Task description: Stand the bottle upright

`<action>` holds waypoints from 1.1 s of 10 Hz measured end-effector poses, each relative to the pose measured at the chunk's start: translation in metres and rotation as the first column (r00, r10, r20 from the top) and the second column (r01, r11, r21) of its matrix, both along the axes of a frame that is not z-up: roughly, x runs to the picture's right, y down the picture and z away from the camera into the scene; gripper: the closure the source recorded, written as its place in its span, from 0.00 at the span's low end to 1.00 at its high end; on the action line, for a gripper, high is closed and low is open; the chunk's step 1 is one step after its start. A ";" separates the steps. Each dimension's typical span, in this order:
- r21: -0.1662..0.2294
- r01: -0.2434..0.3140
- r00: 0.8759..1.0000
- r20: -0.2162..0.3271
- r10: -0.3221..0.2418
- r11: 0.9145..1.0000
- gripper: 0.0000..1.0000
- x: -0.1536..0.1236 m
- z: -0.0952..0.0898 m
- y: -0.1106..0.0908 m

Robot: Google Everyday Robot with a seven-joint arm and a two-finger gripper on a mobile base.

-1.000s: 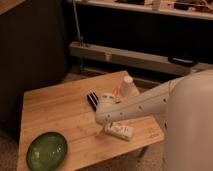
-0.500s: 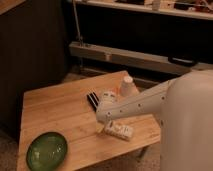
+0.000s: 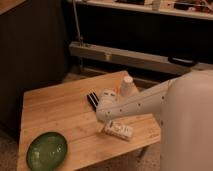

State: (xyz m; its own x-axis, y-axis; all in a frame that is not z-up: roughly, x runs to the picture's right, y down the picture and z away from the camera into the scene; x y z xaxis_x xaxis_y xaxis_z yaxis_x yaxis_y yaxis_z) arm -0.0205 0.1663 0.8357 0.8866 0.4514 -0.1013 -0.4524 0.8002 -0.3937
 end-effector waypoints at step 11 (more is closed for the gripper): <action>-0.049 -0.003 0.999 -0.035 0.002 0.999 0.29 0.012 -0.001 0.006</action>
State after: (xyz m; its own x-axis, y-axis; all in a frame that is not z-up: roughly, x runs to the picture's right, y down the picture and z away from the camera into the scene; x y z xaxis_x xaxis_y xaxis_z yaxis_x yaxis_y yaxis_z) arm -0.0089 0.1722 0.8347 0.8809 0.4475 -0.1543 -0.4687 0.7793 -0.4159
